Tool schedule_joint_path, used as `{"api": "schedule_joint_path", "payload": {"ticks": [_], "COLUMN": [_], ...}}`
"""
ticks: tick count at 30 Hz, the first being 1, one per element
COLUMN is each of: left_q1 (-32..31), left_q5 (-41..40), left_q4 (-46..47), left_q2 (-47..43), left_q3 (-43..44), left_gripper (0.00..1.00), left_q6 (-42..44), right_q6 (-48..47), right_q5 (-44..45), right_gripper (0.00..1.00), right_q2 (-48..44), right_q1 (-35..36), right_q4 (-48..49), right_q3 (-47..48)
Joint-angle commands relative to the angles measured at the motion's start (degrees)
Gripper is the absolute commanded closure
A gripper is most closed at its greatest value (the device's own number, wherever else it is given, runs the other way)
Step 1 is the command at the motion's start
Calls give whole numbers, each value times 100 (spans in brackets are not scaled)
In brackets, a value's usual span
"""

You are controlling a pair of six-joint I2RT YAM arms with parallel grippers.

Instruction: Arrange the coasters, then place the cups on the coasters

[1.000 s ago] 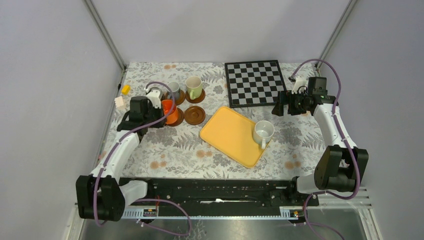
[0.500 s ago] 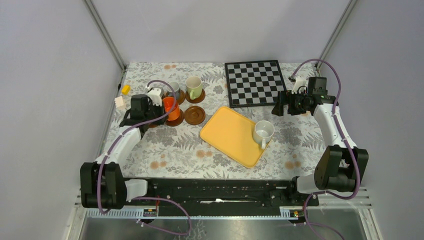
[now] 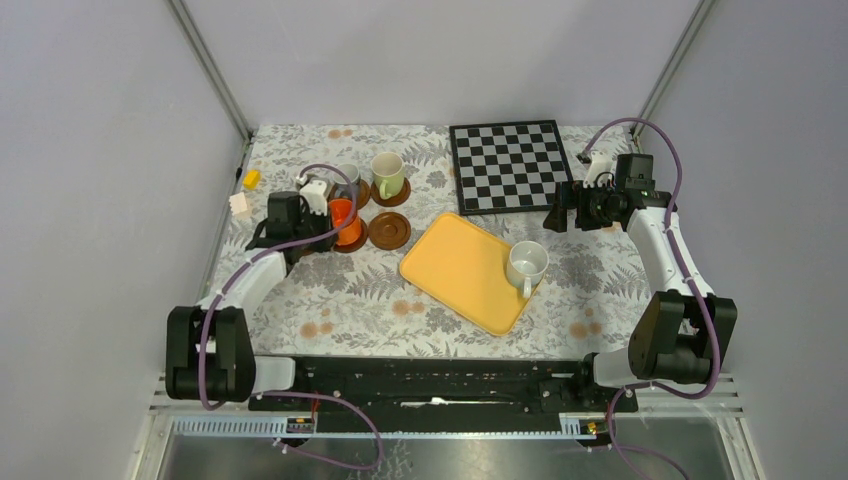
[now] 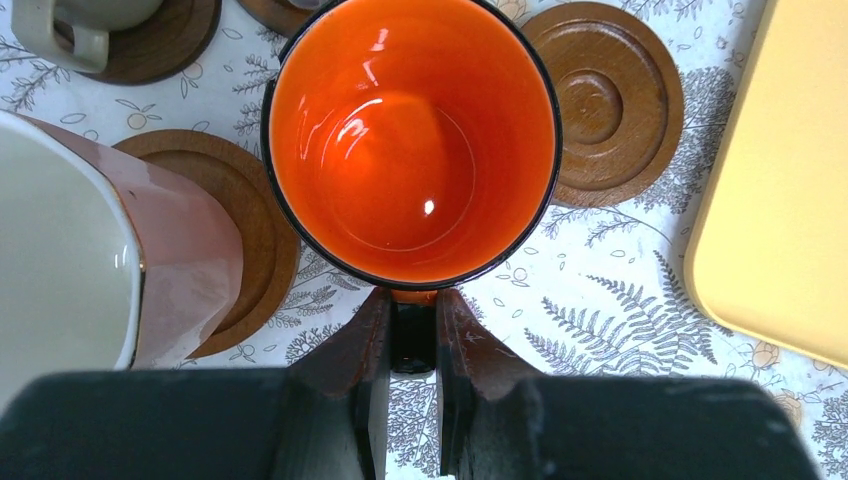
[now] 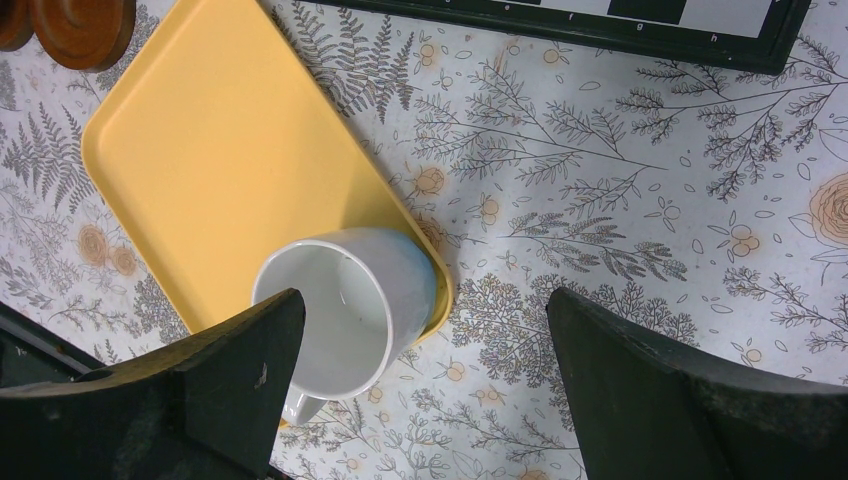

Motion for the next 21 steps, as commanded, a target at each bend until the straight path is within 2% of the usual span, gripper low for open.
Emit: {"api": "schedule_joint_path", "payload": {"ticks": [1,11,21], "left_q1": [43,79,88], "left_q5": [-35,-110,-53], "left_q4": [900,905,639], "left_q2": [93,352,288], "left_q3": [65,144,217], "left_gripper": [100,100,84], "left_q6": [109,91,62], "right_q6": [-69,-70,-81], "right_q5": [-114,-104,-104], "right_gripper": [2,2,2], "right_q2": [-79,-54,-17], "right_q1": [-20,-20,-20], "right_q4": [-15,-25,-19], "right_q3": [19,28,45]}}
